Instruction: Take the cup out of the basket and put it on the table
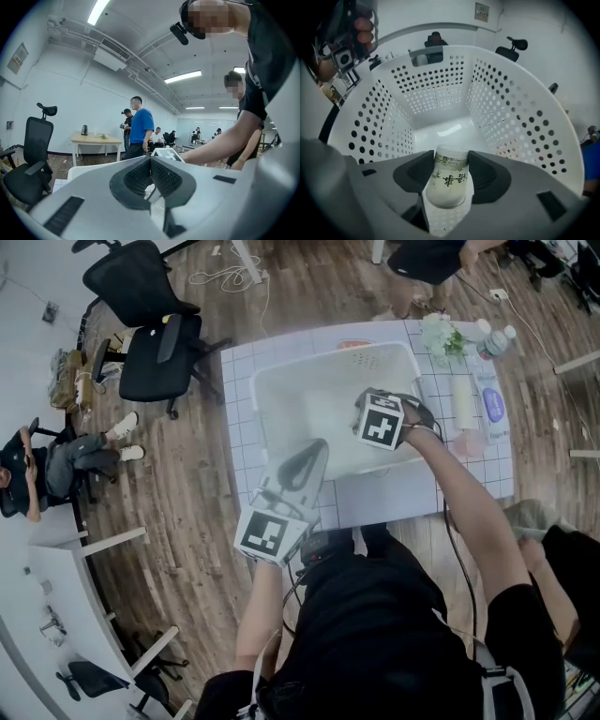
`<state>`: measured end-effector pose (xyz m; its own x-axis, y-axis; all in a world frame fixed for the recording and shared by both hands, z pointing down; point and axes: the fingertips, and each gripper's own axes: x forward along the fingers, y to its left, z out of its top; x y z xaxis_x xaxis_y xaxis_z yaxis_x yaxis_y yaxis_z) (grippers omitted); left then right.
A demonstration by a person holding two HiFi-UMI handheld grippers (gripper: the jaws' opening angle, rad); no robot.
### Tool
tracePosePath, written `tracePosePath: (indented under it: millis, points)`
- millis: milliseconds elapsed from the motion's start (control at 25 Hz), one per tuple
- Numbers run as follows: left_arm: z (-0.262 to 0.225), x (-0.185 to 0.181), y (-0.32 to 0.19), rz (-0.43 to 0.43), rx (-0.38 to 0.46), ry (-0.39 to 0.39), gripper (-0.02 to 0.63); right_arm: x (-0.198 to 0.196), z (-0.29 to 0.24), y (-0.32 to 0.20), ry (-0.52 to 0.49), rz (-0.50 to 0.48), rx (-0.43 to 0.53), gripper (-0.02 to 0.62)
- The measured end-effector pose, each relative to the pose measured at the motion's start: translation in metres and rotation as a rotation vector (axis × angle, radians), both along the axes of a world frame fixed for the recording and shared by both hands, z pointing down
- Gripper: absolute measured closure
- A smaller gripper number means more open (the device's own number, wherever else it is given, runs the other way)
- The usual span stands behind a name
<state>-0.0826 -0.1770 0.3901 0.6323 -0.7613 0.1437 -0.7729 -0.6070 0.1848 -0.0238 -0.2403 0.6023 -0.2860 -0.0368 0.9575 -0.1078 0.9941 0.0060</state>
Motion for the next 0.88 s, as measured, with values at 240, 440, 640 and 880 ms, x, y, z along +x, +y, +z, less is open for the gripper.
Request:
tracePosePath:
  millis: [240, 440, 640, 880]
  points:
    - [-0.001, 0.002, -0.002, -0.014, -0.013, -0.027, 0.595, -0.011, -0.048, -0.006, -0.191, 0.074, 0.062, 0.351]
    - [-0.004, 0.006, -0.003, -0.007, 0.011, -0.03, 0.595, -0.014, -0.089, -0.004, -0.333, 0.119, 0.126, 0.351]
    - [-0.005, 0.008, -0.004, -0.019, 0.006, -0.041, 0.595, -0.015, -0.13, 0.003, -0.485, 0.163, 0.177, 0.351]
    - [-0.011, 0.014, -0.004, -0.013, 0.03, -0.031, 0.595, -0.014, -0.177, 0.016, -0.662, 0.202, 0.228, 0.351]
